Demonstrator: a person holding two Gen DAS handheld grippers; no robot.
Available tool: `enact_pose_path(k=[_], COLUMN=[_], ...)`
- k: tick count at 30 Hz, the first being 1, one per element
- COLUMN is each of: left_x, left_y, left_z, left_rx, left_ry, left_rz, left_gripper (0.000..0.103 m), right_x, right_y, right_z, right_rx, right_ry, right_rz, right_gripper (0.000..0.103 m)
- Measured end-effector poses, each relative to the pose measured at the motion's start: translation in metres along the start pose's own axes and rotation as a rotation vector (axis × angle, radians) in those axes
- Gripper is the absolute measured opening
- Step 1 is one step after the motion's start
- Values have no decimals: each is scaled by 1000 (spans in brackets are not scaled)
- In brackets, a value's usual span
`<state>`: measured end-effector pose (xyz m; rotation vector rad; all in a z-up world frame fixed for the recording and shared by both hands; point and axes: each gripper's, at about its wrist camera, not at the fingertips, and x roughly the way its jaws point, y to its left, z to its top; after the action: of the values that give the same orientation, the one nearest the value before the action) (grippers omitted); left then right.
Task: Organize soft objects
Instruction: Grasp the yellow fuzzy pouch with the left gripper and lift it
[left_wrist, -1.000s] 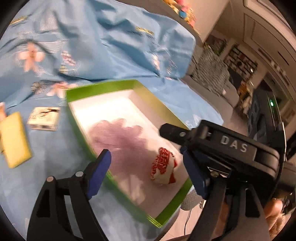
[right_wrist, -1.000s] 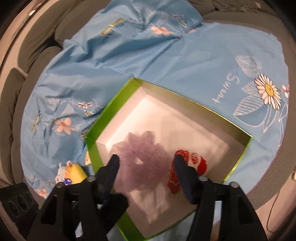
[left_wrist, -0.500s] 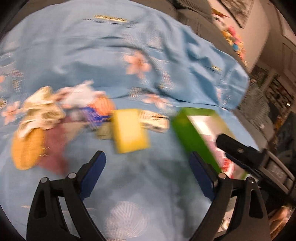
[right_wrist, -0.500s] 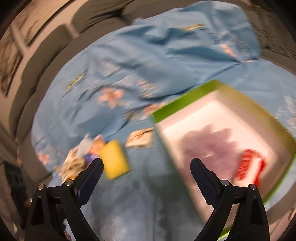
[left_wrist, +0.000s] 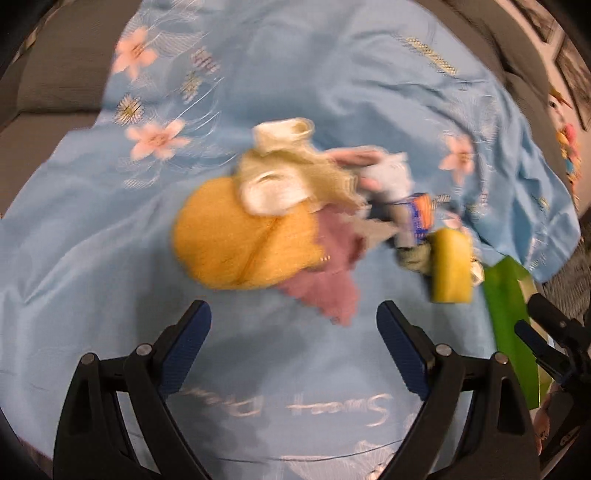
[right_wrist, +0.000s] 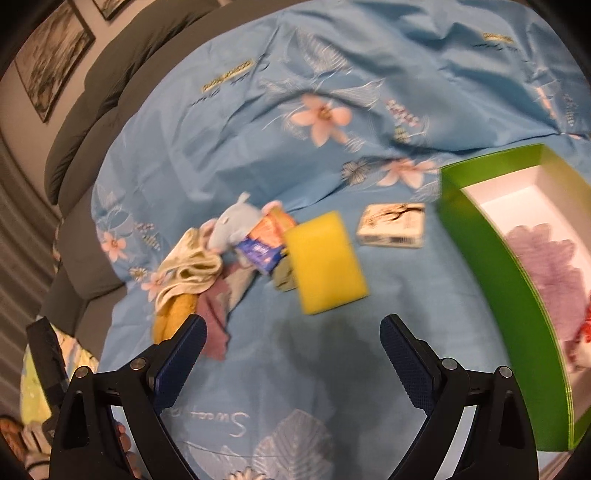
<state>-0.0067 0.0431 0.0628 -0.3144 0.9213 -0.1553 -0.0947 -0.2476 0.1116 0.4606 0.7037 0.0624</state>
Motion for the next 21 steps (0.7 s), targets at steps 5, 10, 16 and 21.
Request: enact_pose_path(k=[5, 10, 16, 21], left_x=[3, 1, -5, -11], left_y=[37, 64, 89, 111], left_z=[0, 4, 8, 9], left_rx=[-78, -135, -194, -237], left_ry=[35, 43, 45, 21], left_rz=[-2, 24, 19, 71], left_gripper=[91, 91, 91, 89], right_x=[21, 47, 95, 137], right_y=[22, 57, 108, 137], right_z=[-3, -5, -18, -33], right_rx=[-23, -61, -83, -58], right_ry=[49, 100, 198, 286], right_rz=[69, 115, 196, 229], right_gripper=[96, 95, 84, 67])
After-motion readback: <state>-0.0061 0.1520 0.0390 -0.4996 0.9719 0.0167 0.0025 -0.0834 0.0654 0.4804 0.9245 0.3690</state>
